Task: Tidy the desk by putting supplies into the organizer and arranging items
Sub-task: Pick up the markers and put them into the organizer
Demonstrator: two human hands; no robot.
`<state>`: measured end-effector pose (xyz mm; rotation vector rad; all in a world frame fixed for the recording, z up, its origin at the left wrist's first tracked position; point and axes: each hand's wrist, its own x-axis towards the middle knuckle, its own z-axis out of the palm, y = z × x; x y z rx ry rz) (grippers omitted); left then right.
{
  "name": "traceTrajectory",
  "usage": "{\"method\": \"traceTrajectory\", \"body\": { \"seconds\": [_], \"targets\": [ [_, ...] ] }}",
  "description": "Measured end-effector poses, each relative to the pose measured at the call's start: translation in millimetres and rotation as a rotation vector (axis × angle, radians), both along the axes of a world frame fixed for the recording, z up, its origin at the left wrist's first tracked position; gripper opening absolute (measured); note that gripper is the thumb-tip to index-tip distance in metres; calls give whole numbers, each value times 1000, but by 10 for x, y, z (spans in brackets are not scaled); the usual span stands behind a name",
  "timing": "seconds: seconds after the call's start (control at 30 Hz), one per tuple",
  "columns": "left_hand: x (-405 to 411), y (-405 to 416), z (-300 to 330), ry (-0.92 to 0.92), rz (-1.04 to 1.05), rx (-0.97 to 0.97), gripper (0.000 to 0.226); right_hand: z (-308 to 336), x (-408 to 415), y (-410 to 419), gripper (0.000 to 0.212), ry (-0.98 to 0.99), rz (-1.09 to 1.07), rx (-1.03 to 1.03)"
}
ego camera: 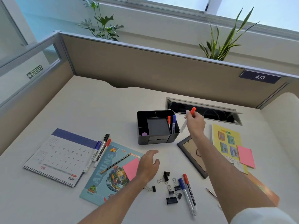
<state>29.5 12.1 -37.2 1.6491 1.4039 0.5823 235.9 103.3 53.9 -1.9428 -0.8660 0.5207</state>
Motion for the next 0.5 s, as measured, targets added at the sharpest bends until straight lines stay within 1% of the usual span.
{"method": "traceTrajectory", "body": {
  "seconds": [0.1,0.27,0.33,0.4,0.5],
  "targets": [
    [-71,-16,-45,2,11,-15,39,-26,-45,141,35,-22,43,9],
    [-215,30,-114,5,48,-18,38,-214,-105,282,34,-111,137,-65],
    [-270,61,-143,10,56,-14,38,-273,-124,312,29,-154,166,-99],
    [-319,86,-176,8,61,-11,38,-327,-130,348,25,-174,171,-126],
    [-379,102,-217,12,77,-5,37,-370,-134,399,26,-201,158,-154]
  ]
}}
